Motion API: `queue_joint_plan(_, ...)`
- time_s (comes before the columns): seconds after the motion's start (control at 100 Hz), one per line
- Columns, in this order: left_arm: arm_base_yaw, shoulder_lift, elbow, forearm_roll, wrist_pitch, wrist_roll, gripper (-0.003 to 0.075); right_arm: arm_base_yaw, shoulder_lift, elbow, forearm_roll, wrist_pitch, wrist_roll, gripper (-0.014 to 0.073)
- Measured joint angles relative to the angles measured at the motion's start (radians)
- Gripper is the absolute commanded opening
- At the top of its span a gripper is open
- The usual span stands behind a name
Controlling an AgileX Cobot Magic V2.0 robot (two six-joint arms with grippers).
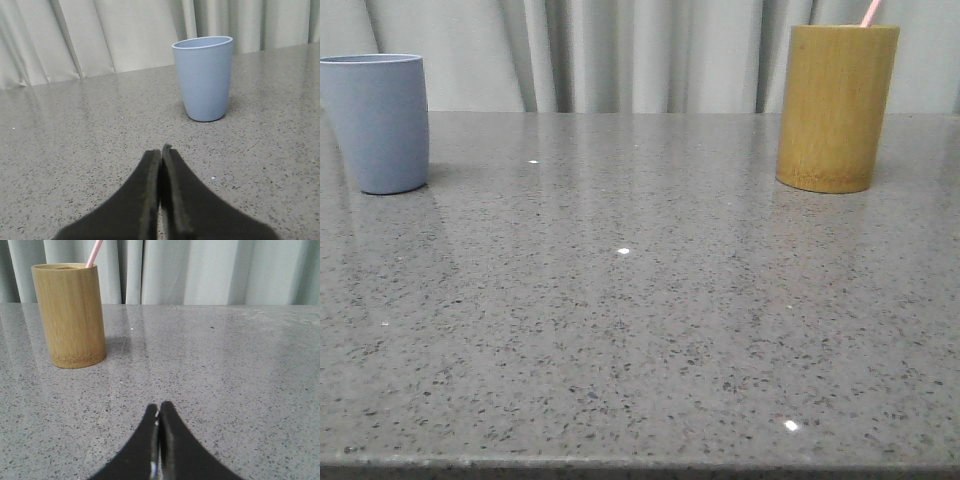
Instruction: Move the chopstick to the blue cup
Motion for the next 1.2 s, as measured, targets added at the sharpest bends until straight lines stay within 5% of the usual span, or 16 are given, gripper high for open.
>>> queue_joint_plan(0.89,0.000,0.000,0.000,0.000,-0.008,0.000,-0.0019,0.000,0.000,0.000,0.000,-0.030,0.000,-0.0067)
queue_joint_plan(1.2,0.000,0.000,-0.044,-0.150,0.012,0.000,-0.0019,0.000,0.000,-0.049,0.037,-0.009,0.029,-0.0067)
